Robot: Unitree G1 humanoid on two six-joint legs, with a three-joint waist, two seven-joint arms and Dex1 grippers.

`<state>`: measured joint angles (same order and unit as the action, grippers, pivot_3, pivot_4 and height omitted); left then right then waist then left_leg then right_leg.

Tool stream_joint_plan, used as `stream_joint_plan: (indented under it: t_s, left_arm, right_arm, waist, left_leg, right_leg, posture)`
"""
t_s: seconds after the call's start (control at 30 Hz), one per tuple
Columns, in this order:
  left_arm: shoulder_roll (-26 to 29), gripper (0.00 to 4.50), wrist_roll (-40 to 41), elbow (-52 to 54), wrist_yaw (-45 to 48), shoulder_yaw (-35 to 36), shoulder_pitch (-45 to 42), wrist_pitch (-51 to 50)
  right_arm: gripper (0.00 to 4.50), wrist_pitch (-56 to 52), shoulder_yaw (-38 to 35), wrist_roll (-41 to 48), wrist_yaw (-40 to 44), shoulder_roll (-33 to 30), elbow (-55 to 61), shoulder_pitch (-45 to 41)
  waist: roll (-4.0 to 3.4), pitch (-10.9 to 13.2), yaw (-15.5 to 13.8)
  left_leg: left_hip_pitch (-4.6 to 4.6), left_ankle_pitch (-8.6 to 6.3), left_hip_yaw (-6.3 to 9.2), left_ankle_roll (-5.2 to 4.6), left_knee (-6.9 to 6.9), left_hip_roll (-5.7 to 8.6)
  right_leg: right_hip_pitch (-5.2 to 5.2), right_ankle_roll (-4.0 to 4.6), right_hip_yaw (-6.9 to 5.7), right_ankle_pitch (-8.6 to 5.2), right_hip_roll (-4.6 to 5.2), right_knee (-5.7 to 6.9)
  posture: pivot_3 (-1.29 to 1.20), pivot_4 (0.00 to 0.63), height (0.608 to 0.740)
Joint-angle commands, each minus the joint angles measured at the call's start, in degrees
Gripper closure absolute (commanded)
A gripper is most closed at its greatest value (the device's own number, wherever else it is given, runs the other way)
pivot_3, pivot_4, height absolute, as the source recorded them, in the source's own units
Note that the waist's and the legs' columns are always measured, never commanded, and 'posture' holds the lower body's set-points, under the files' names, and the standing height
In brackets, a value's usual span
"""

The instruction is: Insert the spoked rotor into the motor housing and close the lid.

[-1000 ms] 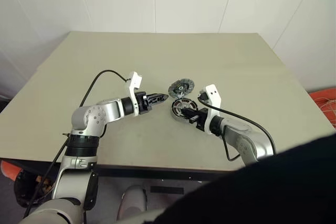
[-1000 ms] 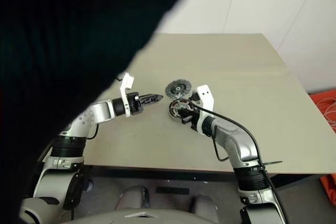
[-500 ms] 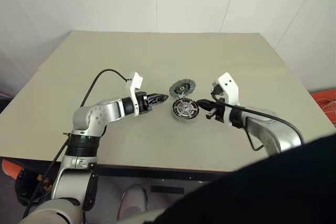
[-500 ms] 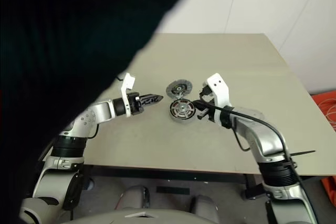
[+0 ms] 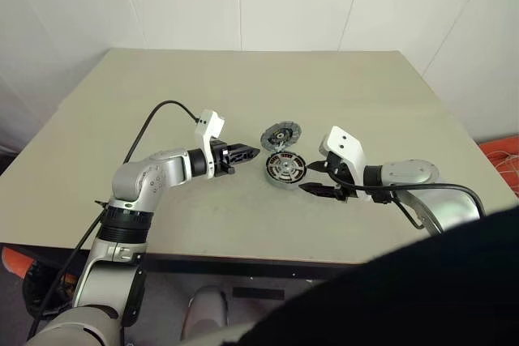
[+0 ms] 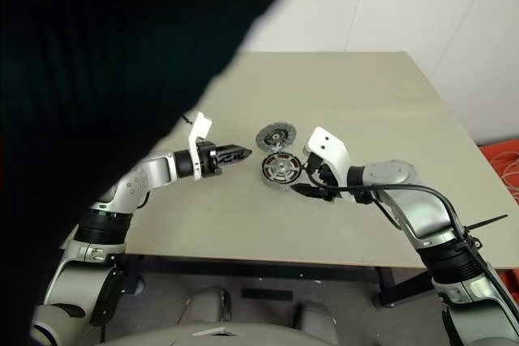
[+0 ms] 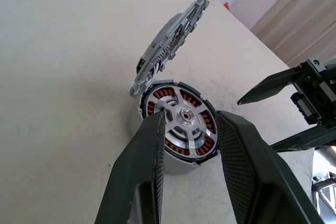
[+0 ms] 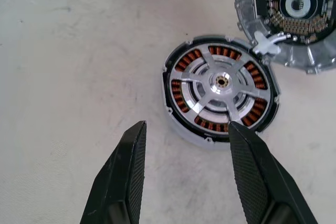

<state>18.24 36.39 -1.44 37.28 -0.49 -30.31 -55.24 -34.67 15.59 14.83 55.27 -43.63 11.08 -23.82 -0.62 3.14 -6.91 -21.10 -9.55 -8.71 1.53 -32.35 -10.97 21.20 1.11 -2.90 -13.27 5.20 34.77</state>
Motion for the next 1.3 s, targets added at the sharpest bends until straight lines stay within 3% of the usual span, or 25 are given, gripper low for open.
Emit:
stream_joint_plan:
  t_s: [0.03,0.33,0.57,0.93,1.3]
  left_arm:
    - [0.02,2.85,0.32,1.82,0.12,0.66,-0.09,0.5]
    - [-0.23,2.85,0.87,3.31,-1.27,1.64,1.49,-0.1]
    - [-0.5,2.85,1.13,4.05,-1.98,1.89,2.03,-0.5]
    - [-1.65,2.85,0.83,3.67,-2.2,1.41,2.14,-0.3]
    - [-2.89,2.85,0.88,3.64,-2.93,1.37,3.15,-0.28]
  right_arm:
    - [1.72,3.81,2.47,-2.81,3.24,0.57,-3.63,-4.13]
    - [1.72,6.87,9.16,-9.53,7.03,3.85,-11.74,-7.58]
    - [1.72,8.35,8.94,-12.02,7.12,4.98,-15.19,-9.05]
    - [1.72,16.39,9.69,-17.84,11.66,2.64,-20.83,-12.8]
    - [1.72,22.16,11.25,-21.8,20.77,0.65,-17.75,-16.85]
  waist:
    - [0.0,0.0,-0.06]
    - [0.0,0.0,-0.13]
    - [0.01,-0.01,0.01]
    - [0.01,0.0,-0.04]
    - [0.01,0.0,0.01]
  left_leg:
    - [0.0,0.0,0.0,0.0,-0.02,-0.01]
    - [-0.1,-0.03,0.01,-0.05,-0.14,0.0]
    - [0.09,-0.11,0.0,-0.19,-0.28,-0.05]
    - [-0.05,-0.12,0.01,-0.2,-0.37,-0.06]
    - [-0.08,-0.21,-0.01,-0.36,-0.42,-0.09]
  right_leg:
    - [0.0,0.02,0.0,0.01,0.0,0.01]
    - [0.0,0.07,-0.01,0.04,0.0,0.01]
    - [-0.15,0.11,-0.01,0.06,0.0,0.09]
    - [-0.09,0.16,-0.02,0.1,0.0,0.11]
    - [-0.06,0.16,-0.02,0.11,-0.01,0.1]
  posture:
    - [0.0,0.0,0.74]
    - [0.0,0.0,0.74]
    - [0.0,0.0,0.74]
    - [0.0,0.0,0.74]
    - [0.0,0.0,0.74]
